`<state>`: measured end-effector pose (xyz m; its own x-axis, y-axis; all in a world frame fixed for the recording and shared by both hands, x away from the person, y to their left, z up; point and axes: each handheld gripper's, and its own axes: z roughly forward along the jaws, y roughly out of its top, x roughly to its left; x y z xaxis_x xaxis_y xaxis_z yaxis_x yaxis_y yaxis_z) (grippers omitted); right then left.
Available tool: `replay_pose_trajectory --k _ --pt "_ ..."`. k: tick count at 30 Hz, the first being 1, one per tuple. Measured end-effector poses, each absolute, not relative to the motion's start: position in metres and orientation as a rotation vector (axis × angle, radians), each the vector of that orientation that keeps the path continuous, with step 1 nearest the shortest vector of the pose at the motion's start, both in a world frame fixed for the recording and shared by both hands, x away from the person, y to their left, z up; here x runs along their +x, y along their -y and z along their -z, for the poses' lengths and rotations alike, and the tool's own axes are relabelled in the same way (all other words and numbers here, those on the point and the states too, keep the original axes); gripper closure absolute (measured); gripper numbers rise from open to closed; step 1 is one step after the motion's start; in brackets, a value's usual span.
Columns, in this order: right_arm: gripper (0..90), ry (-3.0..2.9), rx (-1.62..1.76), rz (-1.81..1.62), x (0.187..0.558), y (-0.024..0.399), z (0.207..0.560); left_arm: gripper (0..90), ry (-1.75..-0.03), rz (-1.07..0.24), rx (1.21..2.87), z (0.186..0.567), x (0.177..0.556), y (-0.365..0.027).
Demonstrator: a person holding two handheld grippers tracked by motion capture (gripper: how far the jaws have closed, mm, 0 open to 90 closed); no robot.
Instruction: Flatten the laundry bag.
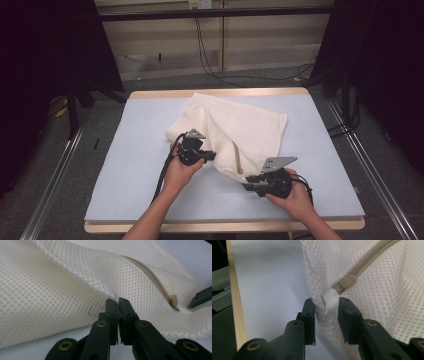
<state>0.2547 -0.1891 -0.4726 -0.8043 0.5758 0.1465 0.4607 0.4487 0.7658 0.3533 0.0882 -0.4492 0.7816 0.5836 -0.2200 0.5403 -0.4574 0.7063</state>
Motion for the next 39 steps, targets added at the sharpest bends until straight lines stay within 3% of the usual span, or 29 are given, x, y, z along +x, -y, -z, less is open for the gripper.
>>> replay_pose_trajectory --k 8,14,23,37,39 --pt "47.8 -2.572 0.968 -1.316 0.257 0.204 0.469 87.1 -0.868 -0.088 2.18 0.459 0.35 -0.097" --pt "43.8 -2.509 0.995 -1.372 0.26 0.221 0.463 87.3 -0.869 -0.081 2.179 0.46 0.344 -0.103" --pt "42.3 -2.385 1.09 -1.222 0.269 0.231 0.465 87.3 -0.848 -0.073 2.166 0.459 0.331 -0.109" --pt "47.3 -2.284 1.169 -1.067 0.296 0.232 0.48 87.2 -0.841 -0.068 2.161 0.46 0.322 -0.112" --pt "52.6 -2.324 1.136 -1.081 0.299 0.224 0.481 87.3 -0.837 -0.068 2.158 0.461 0.321 -0.112"
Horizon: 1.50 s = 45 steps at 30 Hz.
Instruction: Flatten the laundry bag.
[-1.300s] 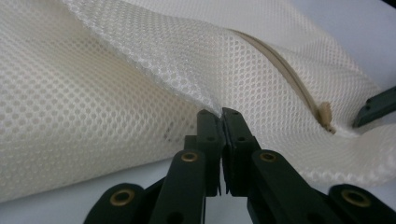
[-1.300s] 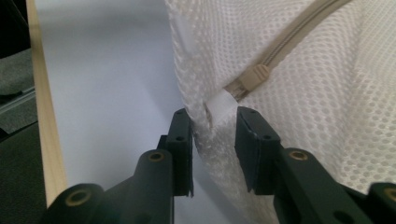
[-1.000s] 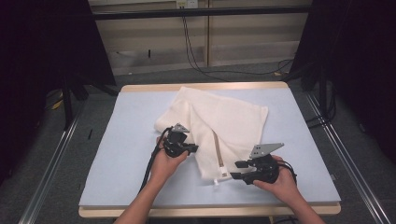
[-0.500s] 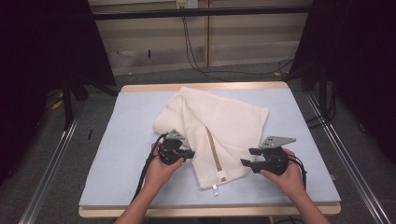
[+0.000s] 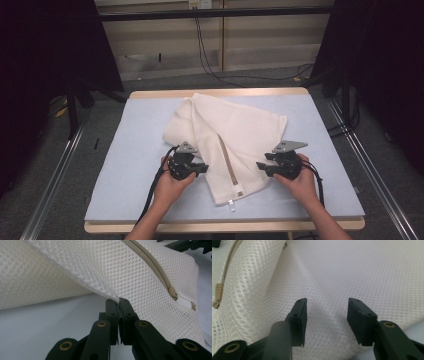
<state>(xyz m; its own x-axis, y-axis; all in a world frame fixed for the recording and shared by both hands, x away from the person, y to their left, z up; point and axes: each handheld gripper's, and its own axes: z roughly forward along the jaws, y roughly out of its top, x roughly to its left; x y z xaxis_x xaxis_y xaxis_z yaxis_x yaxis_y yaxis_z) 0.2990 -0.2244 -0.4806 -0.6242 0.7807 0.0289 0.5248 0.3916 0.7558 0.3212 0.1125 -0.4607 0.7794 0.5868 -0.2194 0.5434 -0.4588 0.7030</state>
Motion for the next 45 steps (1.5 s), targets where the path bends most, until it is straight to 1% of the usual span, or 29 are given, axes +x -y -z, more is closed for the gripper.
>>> replay_pose_trajectory --k 1,2,3,4,6,8,9,15,23,38,40,42,43,44,45 --pt "52.6 -2.324 1.136 -1.081 0.299 0.224 0.481 87.2 -0.837 -0.068 2.158 0.461 0.321 -0.112" --pt "64.1 -2.364 1.102 -1.045 0.3 0.218 0.482 87.2 -0.837 -0.068 2.161 0.46 0.32 -0.113" --pt "69.6 -2.373 1.076 -1.018 0.301 0.215 0.483 87.3 -0.838 -0.065 2.17 0.46 0.32 -0.113" --pt "69.6 -2.373 1.076 -1.018 0.301 0.215 0.483 87.2 -0.838 -0.065 2.17 0.46 0.32 -0.113" --pt "83.4 -2.38 1.051 -0.991 0.302 0.214 0.482 87.2 -0.84 -0.074 2.161 0.46 0.319 -0.113" --pt "89.1 -2.391 1.026 -0.99 0.304 0.215 0.482 87.2 -0.833 -0.069 2.156 0.459 0.319 -0.114" --pt "89.7 -2.39 1.046 -0.99 0.304 0.215 0.482 87.1 -0.834 -0.073 2.162 0.458 0.318 -0.114" --pt "90.0 -2.35 1.065 -0.972 0.303 0.216 0.48 87.1 -0.823 -0.087 2.15 0.457 0.316 -0.113" --pt "90.0 -2.202 1.154 -0.992 0.305 0.233 0.471 87.5 -0.822 -0.083 2.15 0.455 0.313 -0.113" --pt "90.0 -2.177 1.162 -0.976 0.311 0.236 0.473 86.6 -0.786 -0.1 2.166 0.455 0.299 -0.107" --pt "88.6 -2.192 1.164 -1.004 0.311 0.236 0.473 86.6 -0.788 -0.105 2.172 0.456 0.299 -0.107" --pt "84.5 -2.188 1.17 -1.039 0.31 0.234 0.472 86.6 -0.794 -0.101 2.174 0.457 0.299 -0.108" --pt "78.6 -2.168 1.173 -1.089 0.309 0.232 0.469 86.6 -0.792 -0.1 2.176 0.458 0.298 -0.108" --pt "78.6 -2.168 1.173 -1.089 0.309 0.232 0.469 86.6 -0.792 -0.1 2.176 0.458 0.298 -0.108" --pt "71.6 -2.155 1.165 -1.117 0.308 0.227 0.465 86.6 -0.795 -0.087 2.177 0.458 0.297 -0.108"
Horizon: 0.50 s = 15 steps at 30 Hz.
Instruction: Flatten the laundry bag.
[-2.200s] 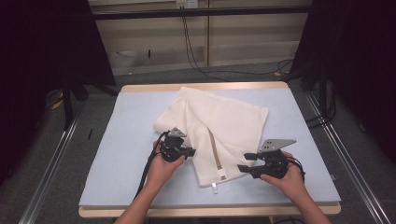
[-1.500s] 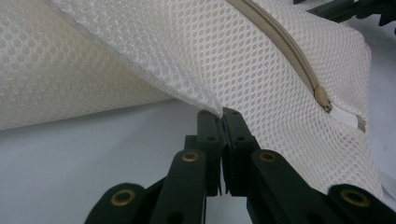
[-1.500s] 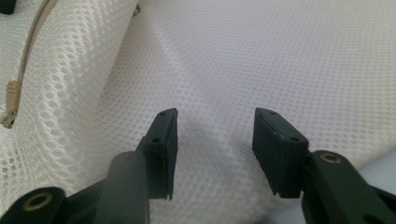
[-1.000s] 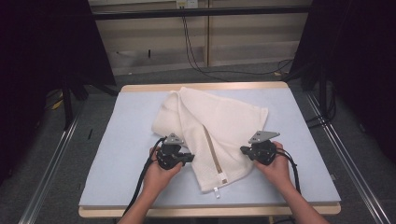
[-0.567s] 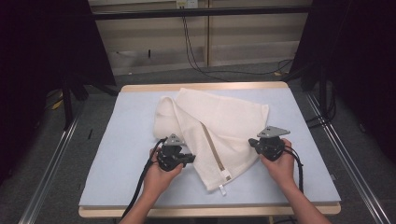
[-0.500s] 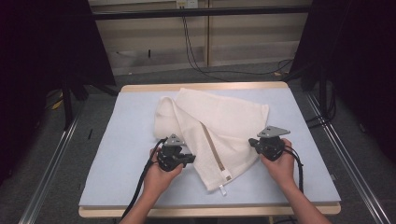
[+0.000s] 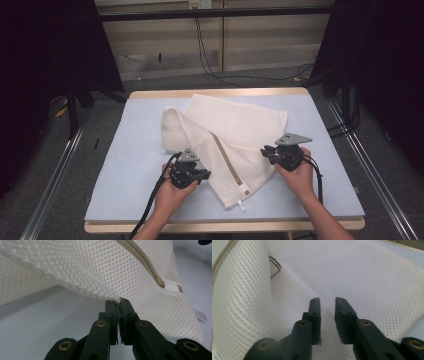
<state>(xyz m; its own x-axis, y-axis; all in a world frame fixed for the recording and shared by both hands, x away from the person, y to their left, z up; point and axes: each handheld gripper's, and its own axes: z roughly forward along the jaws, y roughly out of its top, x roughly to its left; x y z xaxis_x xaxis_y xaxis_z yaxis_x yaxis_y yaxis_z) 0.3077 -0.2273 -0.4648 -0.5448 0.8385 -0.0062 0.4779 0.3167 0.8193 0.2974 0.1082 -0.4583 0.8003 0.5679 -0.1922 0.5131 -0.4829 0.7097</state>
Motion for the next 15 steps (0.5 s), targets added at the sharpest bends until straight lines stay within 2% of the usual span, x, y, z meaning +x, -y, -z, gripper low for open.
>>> replay_pose_trajectory --k 1,3,9,10,11,12,15 --pt "71.6 -2.155 1.165 -1.117 0.308 0.227 0.465 86.6 -0.795 -0.087 2.177 0.458 0.297 -0.108" --pt "62.7 -2.205 1.138 -1.141 0.31 0.217 0.465 86.5 -0.794 -0.082 2.179 0.459 0.296 -0.108" --pt "60.3 -2.262 1.105 -1.077 0.319 0.205 0.474 86.5 -0.795 -0.078 2.173 0.461 0.294 -0.109" --pt "78.0 -2.29 1.094 -1.06 0.321 0.204 0.475 86.5 -0.799 -0.071 2.176 0.46 0.294 -0.11" --pt "78.0 -2.29 1.094 -1.06 0.321 0.204 0.475 86.5 -0.799 -0.071 2.176 0.46 0.294 -0.11" --pt "90.0 -2.341 1.064 -1.051 0.321 0.203 0.475 86.5 -0.8 -0.075 2.184 0.46 0.294 -0.11" --pt "90.0 -2.35 1.081 -0.966 0.321 0.204 0.477 86.6 -0.792 -0.083 2.18 0.461 0.295 -0.11"
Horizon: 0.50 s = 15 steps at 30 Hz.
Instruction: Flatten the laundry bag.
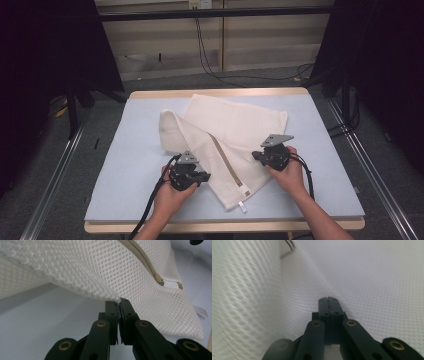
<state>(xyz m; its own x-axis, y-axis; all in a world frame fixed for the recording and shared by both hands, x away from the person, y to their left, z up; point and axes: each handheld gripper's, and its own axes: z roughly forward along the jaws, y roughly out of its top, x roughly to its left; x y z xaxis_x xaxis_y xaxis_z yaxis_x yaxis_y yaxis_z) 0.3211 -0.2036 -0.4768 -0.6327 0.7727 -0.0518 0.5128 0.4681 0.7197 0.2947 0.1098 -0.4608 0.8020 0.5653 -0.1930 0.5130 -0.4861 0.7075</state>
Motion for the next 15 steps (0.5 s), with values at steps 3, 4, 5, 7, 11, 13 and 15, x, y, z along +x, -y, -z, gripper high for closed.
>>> replay_pose_trajectory --k 3,4,5,7,11,13,15 --pt "90.0 -2.253 1.155 -0.922 0.324 0.223 0.474 87.0 -0.807 -0.087 2.175 0.461 0.296 -0.108" --pt "90.0 -2.253 1.155 -0.922 0.324 0.223 0.474 87.0 -0.807 -0.087 2.175 0.461 0.296 -0.108" --pt "90.0 -2.197 1.189 -0.878 0.326 0.238 0.473 87.0 -0.811 -0.082 2.188 0.462 0.298 -0.109" --pt "90.0 -2.172 1.299 -0.979 0.327 0.254 0.476 87.0 -0.815 -0.074 2.186 0.464 0.299 -0.108" --pt "76.9 -2.134 1.253 -1.039 0.327 0.259 0.478 87.0 -0.803 -0.082 2.188 0.464 0.3 -0.106" --pt "68.7 -2.155 1.227 -0.995 0.33 0.253 0.48 87.0 -0.812 -0.074 2.183 0.464 0.299 -0.106" --pt "58.9 -2.179 1.198 -0.959 0.333 0.247 0.482 87.0 -0.81 -0.071 2.184 0.464 0.299 -0.107"
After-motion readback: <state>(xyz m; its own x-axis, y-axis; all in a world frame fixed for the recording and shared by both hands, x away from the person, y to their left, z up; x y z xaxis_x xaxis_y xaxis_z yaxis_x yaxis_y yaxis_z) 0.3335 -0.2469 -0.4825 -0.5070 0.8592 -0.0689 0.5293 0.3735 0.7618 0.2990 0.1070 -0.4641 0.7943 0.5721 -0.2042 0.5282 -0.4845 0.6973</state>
